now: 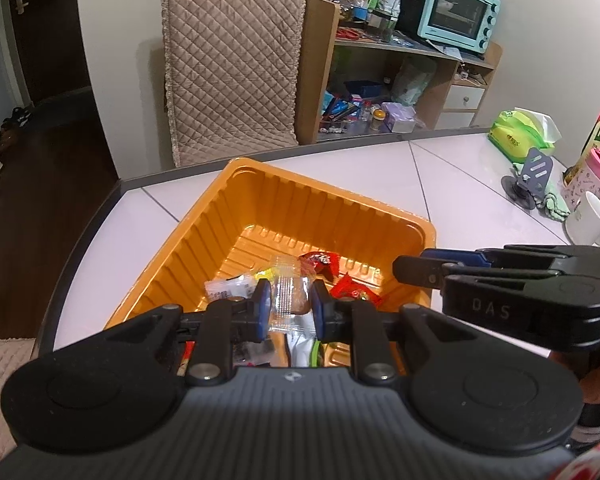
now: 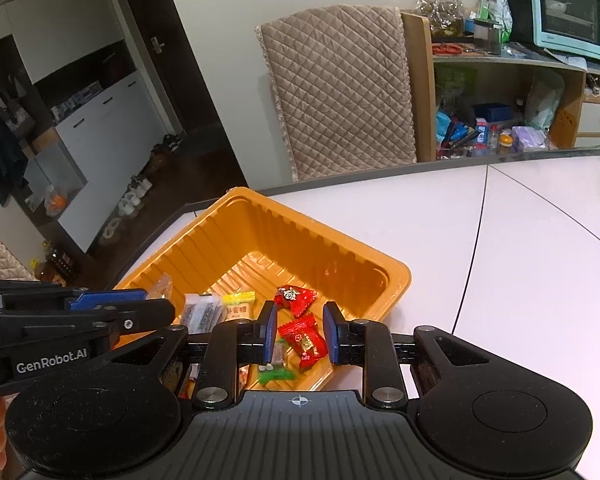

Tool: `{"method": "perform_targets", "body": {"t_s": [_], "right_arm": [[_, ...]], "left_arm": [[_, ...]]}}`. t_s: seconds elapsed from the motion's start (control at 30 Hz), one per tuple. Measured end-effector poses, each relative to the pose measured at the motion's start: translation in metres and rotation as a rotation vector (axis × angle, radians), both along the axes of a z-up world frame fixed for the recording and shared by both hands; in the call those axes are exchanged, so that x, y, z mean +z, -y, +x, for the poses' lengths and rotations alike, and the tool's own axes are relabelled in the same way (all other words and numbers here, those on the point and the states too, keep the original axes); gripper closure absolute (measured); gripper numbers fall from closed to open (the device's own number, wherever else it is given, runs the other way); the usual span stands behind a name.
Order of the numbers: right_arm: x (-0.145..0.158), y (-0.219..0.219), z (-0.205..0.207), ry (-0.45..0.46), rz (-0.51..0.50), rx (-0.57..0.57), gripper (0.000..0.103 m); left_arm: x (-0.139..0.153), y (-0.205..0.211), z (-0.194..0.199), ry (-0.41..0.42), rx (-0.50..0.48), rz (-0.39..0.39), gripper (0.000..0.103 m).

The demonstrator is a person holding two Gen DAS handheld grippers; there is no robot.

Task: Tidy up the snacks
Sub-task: 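Open both tools to drop the brown and red candies into the tray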

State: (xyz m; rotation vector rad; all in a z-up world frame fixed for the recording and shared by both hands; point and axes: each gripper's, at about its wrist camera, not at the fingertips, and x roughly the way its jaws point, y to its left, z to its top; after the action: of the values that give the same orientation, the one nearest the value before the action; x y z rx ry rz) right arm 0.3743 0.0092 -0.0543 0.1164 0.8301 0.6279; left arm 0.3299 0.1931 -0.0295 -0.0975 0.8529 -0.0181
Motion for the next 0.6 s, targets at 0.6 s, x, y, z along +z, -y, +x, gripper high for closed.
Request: {"method": "perform_targets", "body": {"t_s": [0.6], "right_arm": [[0.001, 0.006, 0.002, 0.007, -0.006, -0.044, 0.077]], "left_arm": [[-0.011, 0.010, 0.033, 0.018, -0.045, -0.005, 0.083]]}}
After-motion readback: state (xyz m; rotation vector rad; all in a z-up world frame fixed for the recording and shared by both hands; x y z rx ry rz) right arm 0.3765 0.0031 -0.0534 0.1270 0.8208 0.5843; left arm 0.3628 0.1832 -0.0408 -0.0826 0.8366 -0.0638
